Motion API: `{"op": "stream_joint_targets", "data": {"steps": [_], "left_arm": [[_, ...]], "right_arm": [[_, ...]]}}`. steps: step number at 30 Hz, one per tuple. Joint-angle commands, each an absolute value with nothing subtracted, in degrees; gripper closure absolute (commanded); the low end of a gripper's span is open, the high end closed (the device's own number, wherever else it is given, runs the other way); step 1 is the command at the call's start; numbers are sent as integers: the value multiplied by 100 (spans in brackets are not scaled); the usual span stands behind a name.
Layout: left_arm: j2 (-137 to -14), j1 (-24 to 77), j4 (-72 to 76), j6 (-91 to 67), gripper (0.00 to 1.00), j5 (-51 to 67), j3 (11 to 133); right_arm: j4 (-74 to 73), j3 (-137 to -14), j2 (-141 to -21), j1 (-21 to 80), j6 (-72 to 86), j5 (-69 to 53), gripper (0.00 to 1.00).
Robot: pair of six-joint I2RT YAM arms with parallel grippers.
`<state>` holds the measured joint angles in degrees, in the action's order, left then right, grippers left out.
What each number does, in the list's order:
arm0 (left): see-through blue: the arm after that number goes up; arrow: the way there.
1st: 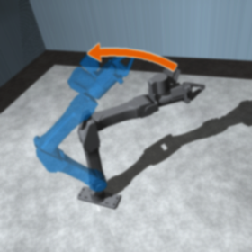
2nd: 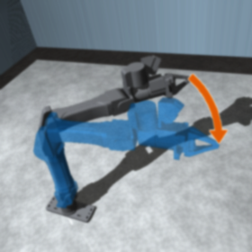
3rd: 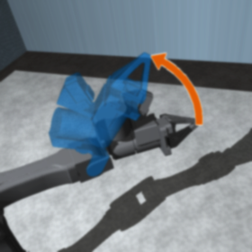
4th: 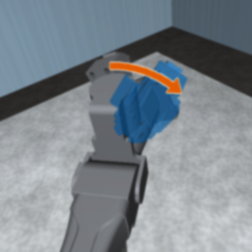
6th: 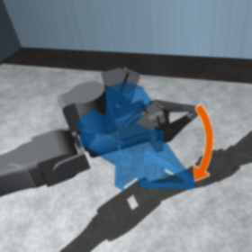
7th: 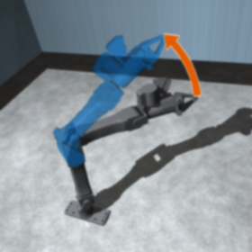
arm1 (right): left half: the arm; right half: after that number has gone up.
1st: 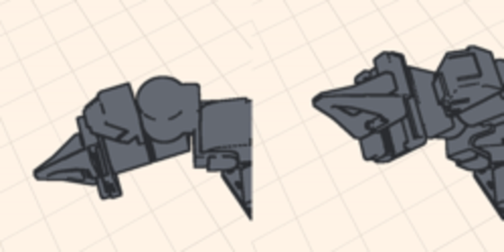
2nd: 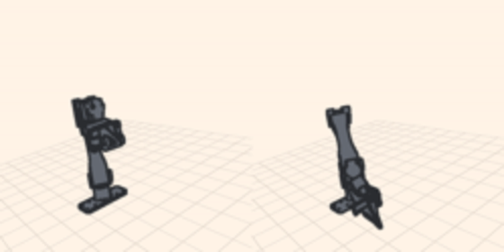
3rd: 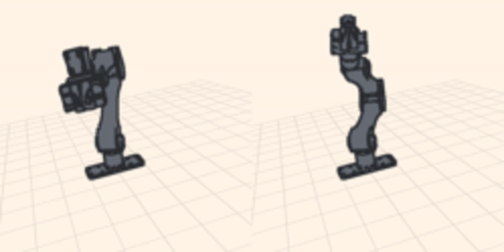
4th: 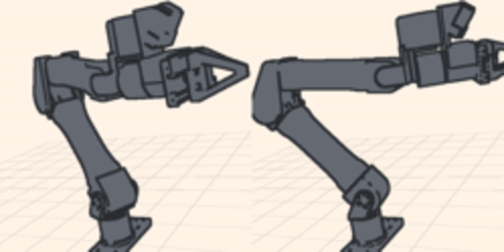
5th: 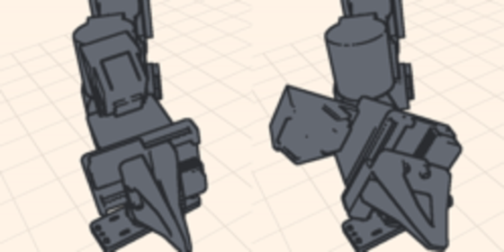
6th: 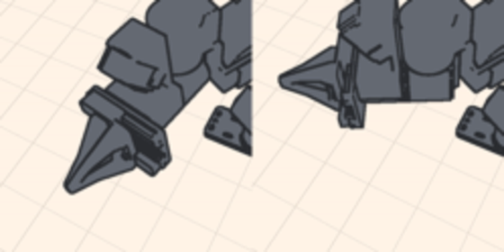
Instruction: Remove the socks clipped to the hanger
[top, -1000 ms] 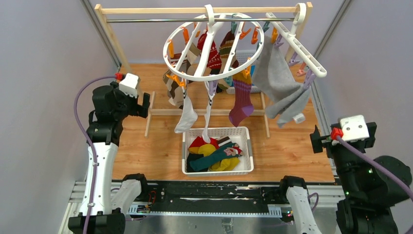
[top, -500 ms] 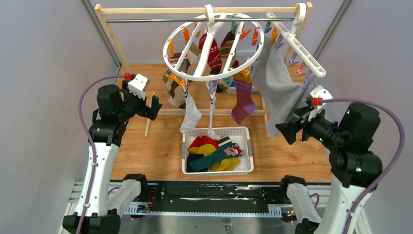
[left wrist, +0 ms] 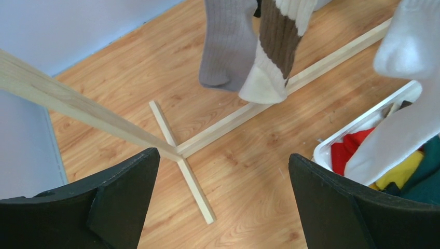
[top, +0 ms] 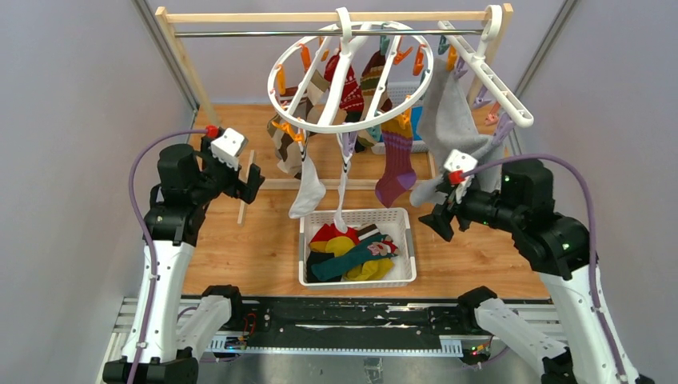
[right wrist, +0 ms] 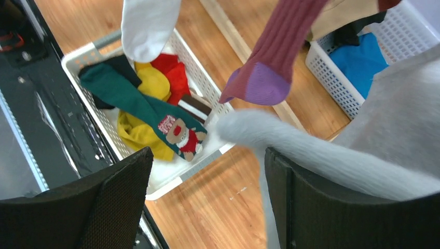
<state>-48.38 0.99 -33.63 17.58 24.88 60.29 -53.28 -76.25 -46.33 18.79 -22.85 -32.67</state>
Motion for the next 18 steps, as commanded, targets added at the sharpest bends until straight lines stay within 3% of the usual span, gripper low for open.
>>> {"op": "stream_joint_targets", "data": {"steps": [1, 11, 18], "left_arm": [[-4800, 131, -3515, 2002, 0, 2125, 6074], [-4410, 129, -3736, 1997, 0, 2465, 6029], [-4137, 159, -3890, 1877, 2, 3607, 5733]], "right_arm": [[-4779, -7350, -4677, 2978, -2272, -1679, 22], [-4662, -7941, -5438, 4378, -2464, -456, 24], [-3900, -8224, -5650, 4526, -2301, -1190, 24]]}}
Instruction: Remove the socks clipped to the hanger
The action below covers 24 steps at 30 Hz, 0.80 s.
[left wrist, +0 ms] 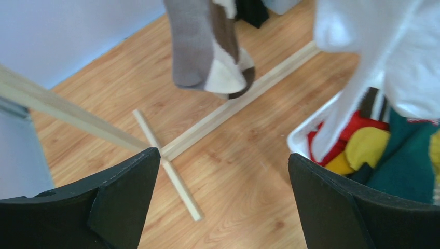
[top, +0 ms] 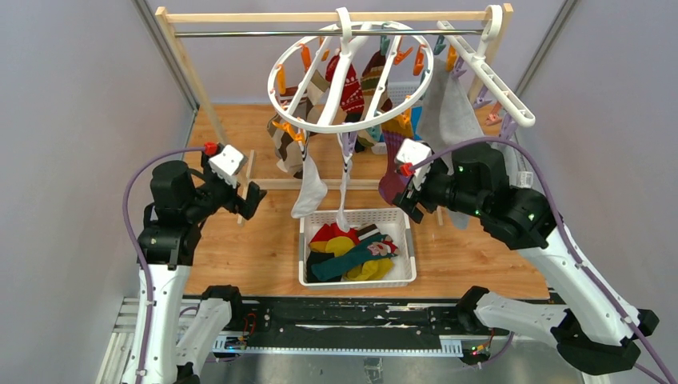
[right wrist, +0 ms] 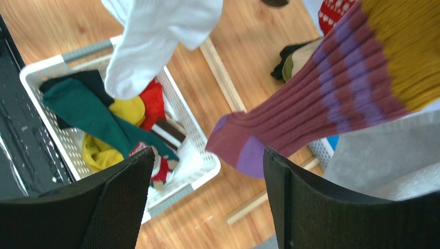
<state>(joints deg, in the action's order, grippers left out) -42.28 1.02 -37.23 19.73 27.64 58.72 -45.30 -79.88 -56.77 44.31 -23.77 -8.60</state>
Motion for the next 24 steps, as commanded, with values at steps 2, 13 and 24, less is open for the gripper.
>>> {"op": "stream_joint_targets", "data": {"steps": [2, 13, 24], "left_arm": [[-4025, 257, -3925, 1797, 1, 3826, 5749], [-4585, 2063, -4638, 2121, 1, 3385, 6876], [-5205, 2162, -2801, 83, 2, 2336, 7383]], "right_arm": [[-3682, -8239, -5685, 4524, -2259, -1335, 24], [-3402, -8532, -6112, 4521, -2664, -1390, 23], [-3149, -8154, -6274, 4221, -2315, -2222, 24]]}}
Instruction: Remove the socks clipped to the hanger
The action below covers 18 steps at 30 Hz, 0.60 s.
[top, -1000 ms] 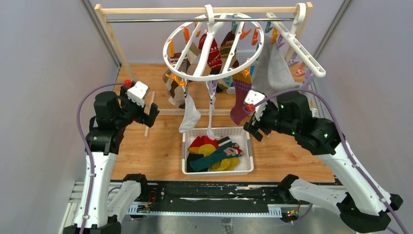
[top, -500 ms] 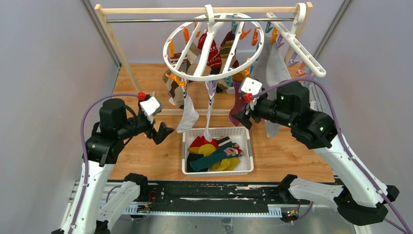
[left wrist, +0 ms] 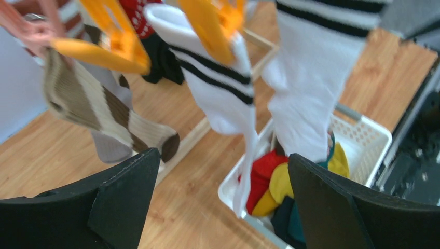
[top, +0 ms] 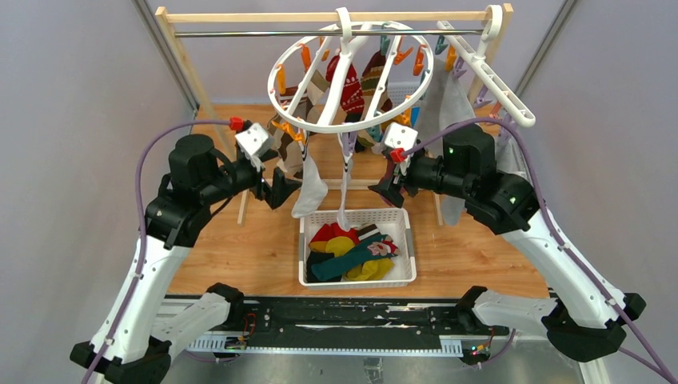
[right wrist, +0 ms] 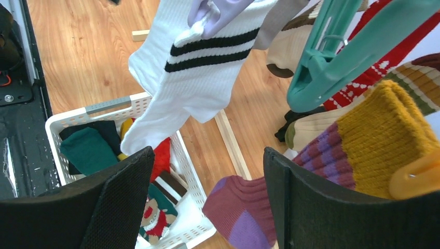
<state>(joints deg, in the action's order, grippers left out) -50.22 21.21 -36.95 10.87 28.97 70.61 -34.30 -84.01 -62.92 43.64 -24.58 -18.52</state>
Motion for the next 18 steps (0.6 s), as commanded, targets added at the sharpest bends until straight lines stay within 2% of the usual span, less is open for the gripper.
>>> {"op": "stream_joint_targets", "data": {"steps": [1, 8, 18], "left_arm": [[-5275, 2160, -2706, -107, 2, 2319, 7465], [-5572, 2362, -2515, -778, 5, 2058, 7998], [-5823, 2621, -1730, -1002, 25, 1872, 7662]], "right_arm": [[-3097, -8052, -6258, 4174, -2300, -2267, 24], [-3132, -7955, -6189, 3785, -2247, -2923, 23], [-2937, -7887, -6364, 3461, -1688, -3987, 24]]}}
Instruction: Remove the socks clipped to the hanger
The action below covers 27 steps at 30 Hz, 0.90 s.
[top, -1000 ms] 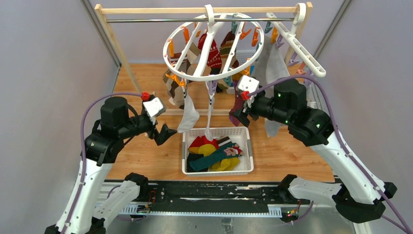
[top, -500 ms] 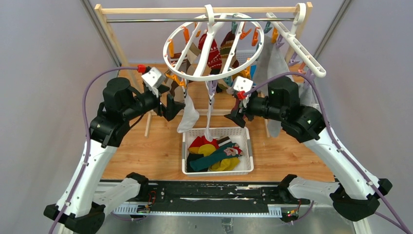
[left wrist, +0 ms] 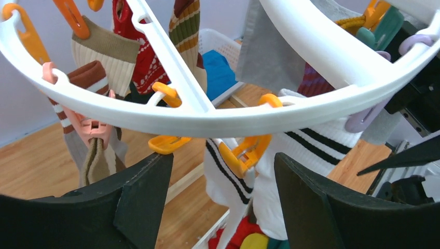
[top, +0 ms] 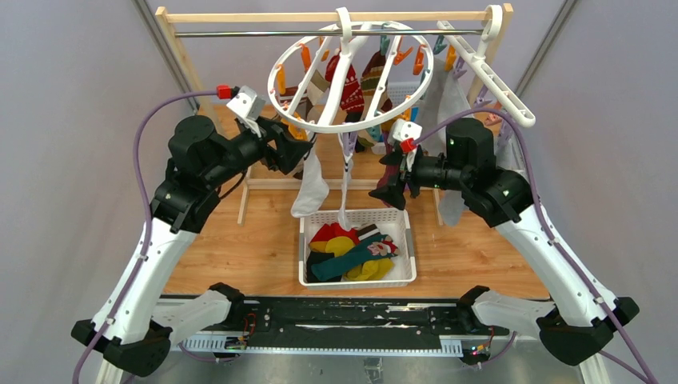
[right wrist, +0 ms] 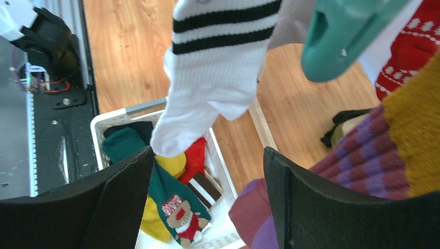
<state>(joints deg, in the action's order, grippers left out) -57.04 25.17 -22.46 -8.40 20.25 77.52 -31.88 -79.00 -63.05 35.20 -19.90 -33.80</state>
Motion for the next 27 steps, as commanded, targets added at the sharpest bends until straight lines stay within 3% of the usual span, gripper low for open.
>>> {"op": "stream_joint_targets", "data": {"steps": [1, 9, 14, 23, 27], "left_arm": [[-5854, 2627, -1676, -1029, 26, 1826, 7637], [-5809, 2624, -1301, -1009, 47, 2049, 7228], [-5810, 2586, -1262, -734, 59, 2785, 7110], [-5763, 2049, -1416, -517, 79, 3959, 7033], [-5716, 1905, -1403, -586, 83, 4270, 7031]], "right_arm": [[-2879, -7805, -6357, 3458, -1657, -4051, 24], [-2640, -7413, -6092, 3579, -1557, -4677, 24], [-2648, -7290, -6094, 4119, -1605, -4967, 26], [-2590, -7600, -6560, 5521, -1710, -3980, 28], [-2583, -7992, -6977, 5847, -1619, -3252, 28]]}}
